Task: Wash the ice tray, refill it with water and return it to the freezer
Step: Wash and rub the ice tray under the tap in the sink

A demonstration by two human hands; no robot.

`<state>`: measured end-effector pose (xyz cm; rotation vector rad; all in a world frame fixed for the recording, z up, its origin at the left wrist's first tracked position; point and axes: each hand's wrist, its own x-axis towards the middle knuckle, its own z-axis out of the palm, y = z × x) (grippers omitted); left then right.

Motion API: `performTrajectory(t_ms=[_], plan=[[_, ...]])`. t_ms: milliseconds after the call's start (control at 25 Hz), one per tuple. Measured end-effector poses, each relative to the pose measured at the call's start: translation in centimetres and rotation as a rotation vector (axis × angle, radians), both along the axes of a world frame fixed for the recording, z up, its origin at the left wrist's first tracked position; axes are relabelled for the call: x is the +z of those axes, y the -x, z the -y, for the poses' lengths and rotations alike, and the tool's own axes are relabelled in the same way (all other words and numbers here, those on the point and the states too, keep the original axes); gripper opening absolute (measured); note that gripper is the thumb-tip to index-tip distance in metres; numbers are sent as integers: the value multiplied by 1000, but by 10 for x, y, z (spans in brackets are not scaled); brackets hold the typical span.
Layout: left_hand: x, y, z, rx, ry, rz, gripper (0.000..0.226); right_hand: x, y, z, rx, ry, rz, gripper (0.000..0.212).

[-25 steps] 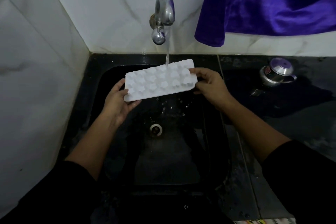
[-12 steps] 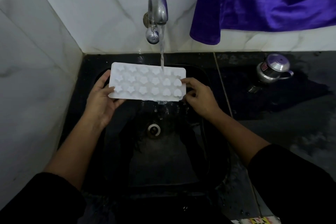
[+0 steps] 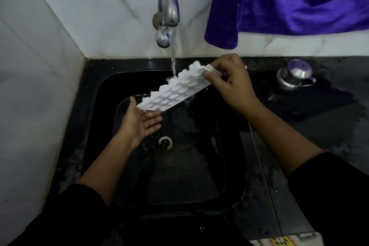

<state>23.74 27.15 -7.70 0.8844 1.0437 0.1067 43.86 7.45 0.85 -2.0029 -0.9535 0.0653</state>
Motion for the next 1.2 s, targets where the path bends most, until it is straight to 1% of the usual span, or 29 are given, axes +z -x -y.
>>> performTrajectory(t_ms=[80, 200, 280, 360, 440, 560, 600, 640, 680, 720, 800, 920, 1080, 1200], plan=[[4, -2, 4, -40, -105, -29, 80, -5, -9, 1, -113, -6, -151, 21], [12, 7, -1, 4, -294, -31, 64, -29, -8, -2, -233, 26, -412, 30], [17, 20, -11, 34, -393, -40, 58, -50, 3, -11, -271, 70, -528, 31], [23, 32, -19, 73, -444, -46, 51, -66, 20, -26, -260, 98, -617, 27], [31, 43, -25, 164, -463, -23, 43, -74, 38, -41, -216, 112, -712, 17], [38, 59, -39, 289, -433, 82, 36, -74, 57, -61, -129, 109, -862, 14], [38, 66, -44, 313, -413, 108, 41, -70, 60, -65, -97, 97, -885, 12], [35, 71, -49, 323, -394, 121, 56, -66, 62, -67, -67, 78, -891, 9], [31, 75, -49, 342, -358, 135, 63, -60, 61, -66, -41, 54, -886, 8], [27, 77, -47, 371, -336, 135, 57, -54, 60, -63, -17, 27, -883, 8], [17, 76, -34, 362, -335, 109, 37, -39, 57, -51, 18, -16, -868, 10], [5, 60, -6, 263, -250, 63, 35, -19, 48, -28, 18, -64, -817, 12], [-10, 29, 30, 29, -114, 26, 29, -2, 30, 2, -56, -144, -773, 17], [-9, 6, 48, -106, -71, 55, 36, 8, 16, 18, -124, -232, -756, 20]])
